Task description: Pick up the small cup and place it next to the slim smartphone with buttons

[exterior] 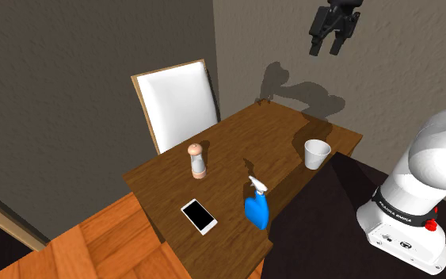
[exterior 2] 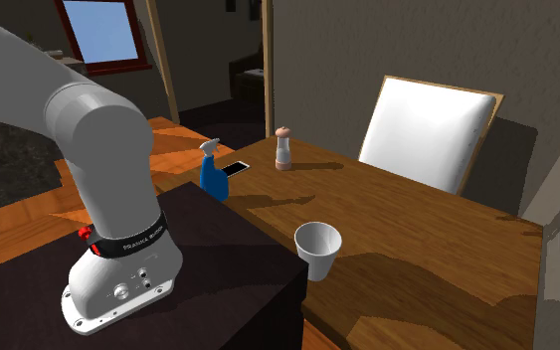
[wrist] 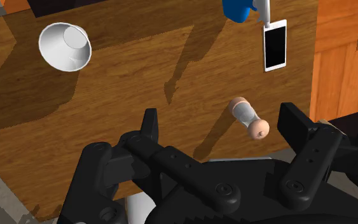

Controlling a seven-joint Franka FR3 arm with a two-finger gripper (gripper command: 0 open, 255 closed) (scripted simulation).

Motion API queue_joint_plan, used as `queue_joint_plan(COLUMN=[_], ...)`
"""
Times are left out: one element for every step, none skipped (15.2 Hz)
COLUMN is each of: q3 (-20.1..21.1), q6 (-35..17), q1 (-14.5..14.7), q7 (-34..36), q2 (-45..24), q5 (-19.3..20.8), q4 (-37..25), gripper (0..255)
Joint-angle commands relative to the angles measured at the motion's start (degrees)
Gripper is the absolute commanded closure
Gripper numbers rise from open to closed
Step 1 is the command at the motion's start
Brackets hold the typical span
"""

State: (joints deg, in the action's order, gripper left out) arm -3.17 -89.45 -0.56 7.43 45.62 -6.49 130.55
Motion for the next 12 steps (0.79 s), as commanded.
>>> queue_joint_plan(q3=[0.0, -0.7, -1.5, -2.2, -3.0, -3.8, -4.6, -5.5, -6.4, -7.2, -8.1, -9.1], q6=[0.0, -1.3, -2.6, -4.0, -5.3, -6.7, -8.1, -9.5, -10.9, -12.4, -13.9, -15.5], q1=[0.0, -0.3, -0.6, -0.9, -1.2, -1.5, -1.9, -2.2, -2.6, -2.9, -3.3, -3.7], q7=[0.0, -0.9, -1.8, -2.8, -3.7, -4.6, -5.6, -6.5, -7.5, -8.4, -9.4, -10.4], q2=[0.0, 0.4, 0.8, 1.1, 1.3, 1.5, 1.6, 1.5, 1.4, 1.3, 1.0, 0.6], q5=[0.0, 0.4, 0.8, 1.3, 1.7, 2.2, 2.7, 3.1, 3.6, 4.1, 4.6, 5.1], q4=[0.0, 1.9, 3.7, 5.4, 7.1, 8.7, 10.3, 11.8, 13.3, 14.7, 16.0, 17.3], gripper=[0, 0, 0, 0, 0, 0, 0, 0, 0, 0, 0, 0])
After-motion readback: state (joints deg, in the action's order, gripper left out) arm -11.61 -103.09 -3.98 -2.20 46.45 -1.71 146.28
